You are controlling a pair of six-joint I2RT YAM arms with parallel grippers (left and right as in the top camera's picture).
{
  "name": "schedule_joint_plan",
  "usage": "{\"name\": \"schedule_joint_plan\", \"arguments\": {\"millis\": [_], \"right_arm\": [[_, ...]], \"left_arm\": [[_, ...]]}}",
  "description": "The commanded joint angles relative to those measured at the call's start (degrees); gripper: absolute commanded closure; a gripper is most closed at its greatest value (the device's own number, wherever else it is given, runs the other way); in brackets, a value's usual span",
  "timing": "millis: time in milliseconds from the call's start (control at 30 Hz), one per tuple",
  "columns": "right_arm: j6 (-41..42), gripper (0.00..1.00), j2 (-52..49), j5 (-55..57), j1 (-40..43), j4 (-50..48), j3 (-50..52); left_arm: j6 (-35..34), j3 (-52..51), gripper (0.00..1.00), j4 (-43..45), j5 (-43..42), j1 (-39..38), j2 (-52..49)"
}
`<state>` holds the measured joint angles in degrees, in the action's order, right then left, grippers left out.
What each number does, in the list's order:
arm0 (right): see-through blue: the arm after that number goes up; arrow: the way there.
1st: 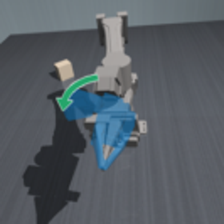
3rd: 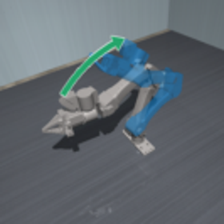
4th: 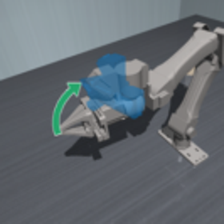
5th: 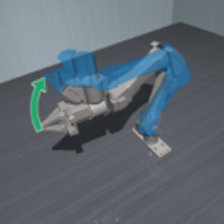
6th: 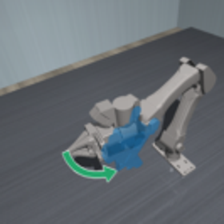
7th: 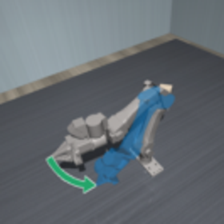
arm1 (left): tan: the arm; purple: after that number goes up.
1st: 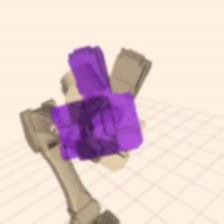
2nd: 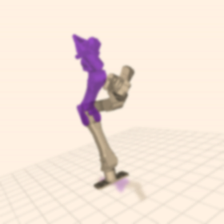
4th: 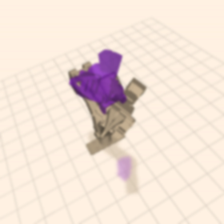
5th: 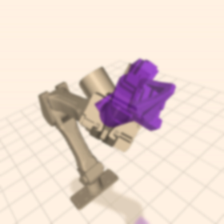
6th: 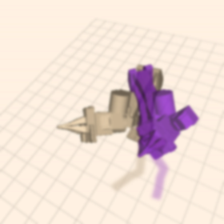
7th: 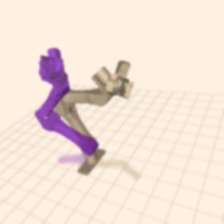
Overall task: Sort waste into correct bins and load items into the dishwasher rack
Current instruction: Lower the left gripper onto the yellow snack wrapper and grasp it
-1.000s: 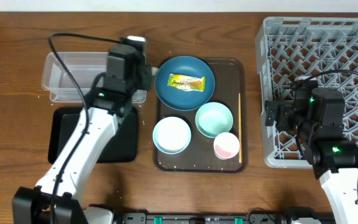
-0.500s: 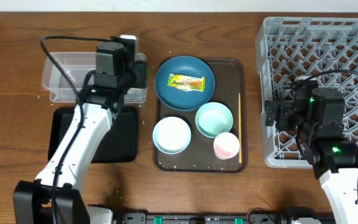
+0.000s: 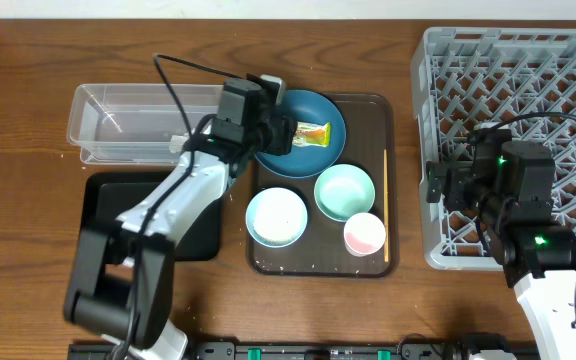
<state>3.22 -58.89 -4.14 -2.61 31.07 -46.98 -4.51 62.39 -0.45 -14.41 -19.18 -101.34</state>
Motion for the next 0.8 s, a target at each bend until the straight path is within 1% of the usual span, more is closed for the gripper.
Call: {"name": "schedule_joint_plan", "arguments": {"millis": [0, 67, 500, 667, 767], "right_arm": [[-0.1, 0.01, -0.4, -0.2, -0.4, 0.1, -1.2], [-0.1, 0.01, -0.4, -0.2, -0.4, 0.1, -1.2], [-0.1, 0.01, -0.4, -0.2, -0.4, 0.9, -1.2], [-0.1, 0.02, -0.4, -0.2, -0.4, 1.1, -1.2], [-0.1, 0.01, -0.4, -0.2, -0.4, 1.0, -1.2]], "left_arm": [[-0.3, 0.7, 0.3, 2.3, 4.5, 0.1, -3.0], [-0.3, 0.7, 0.3, 4.0, 6.5, 0.1, -4.4], [0.0, 0.7, 0.3, 11.3, 6.5, 0.1, -10.7], [0.0, 0.7, 0.3, 12.8, 6.5, 0.1, -12.2], [0.0, 0.7, 0.3, 13.2, 6.5, 0.1, -13.4]]}}
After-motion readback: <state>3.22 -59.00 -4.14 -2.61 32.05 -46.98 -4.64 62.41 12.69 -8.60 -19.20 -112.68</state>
